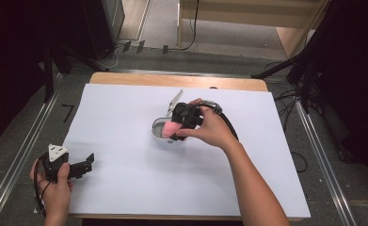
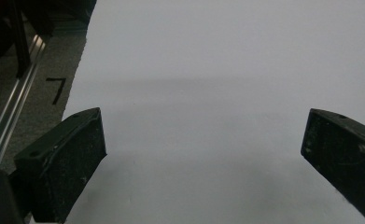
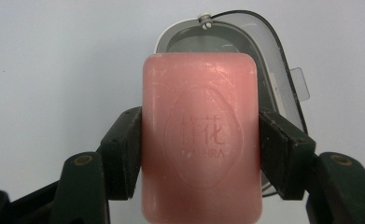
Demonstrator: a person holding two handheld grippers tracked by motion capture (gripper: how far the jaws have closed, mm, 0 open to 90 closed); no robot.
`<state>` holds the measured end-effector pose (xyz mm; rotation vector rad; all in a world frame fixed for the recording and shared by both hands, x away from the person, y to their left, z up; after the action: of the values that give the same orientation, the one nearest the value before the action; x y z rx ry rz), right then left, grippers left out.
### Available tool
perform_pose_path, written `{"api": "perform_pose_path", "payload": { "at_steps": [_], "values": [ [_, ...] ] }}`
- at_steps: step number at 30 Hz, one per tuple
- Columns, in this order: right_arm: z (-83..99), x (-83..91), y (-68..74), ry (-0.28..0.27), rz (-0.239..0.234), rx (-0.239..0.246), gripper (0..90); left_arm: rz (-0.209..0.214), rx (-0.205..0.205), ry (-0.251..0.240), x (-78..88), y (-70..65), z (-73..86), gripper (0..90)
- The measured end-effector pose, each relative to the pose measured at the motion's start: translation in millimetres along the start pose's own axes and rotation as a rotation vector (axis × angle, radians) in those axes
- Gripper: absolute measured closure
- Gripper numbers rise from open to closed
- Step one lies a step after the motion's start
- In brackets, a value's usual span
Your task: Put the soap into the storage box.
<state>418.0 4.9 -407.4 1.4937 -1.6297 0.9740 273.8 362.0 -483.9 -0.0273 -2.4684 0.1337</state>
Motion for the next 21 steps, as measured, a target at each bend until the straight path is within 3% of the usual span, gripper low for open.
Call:
{"api": "perform_pose_path", "payload": {
  "at_steps": [21],
  "values": [
    [-8.7, -9.6, -21.4, 0.005, -0.006, 0.035, 38.7, 0.003, -0.001, 0.011, -0.8, 0.4, -0.2, 0.1]
  ]
}}
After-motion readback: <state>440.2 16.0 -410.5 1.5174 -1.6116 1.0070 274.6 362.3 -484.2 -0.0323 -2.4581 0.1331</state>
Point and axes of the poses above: each handheld gripper's, and its own axes: x roughly backward along the jaws, z roughly out of its underside, y roughly to its left, the point moved 3 cm from there along -x, roughly forward along the jaws, and after that the axes turned 8 degrees about x, right-handed, at the moved point
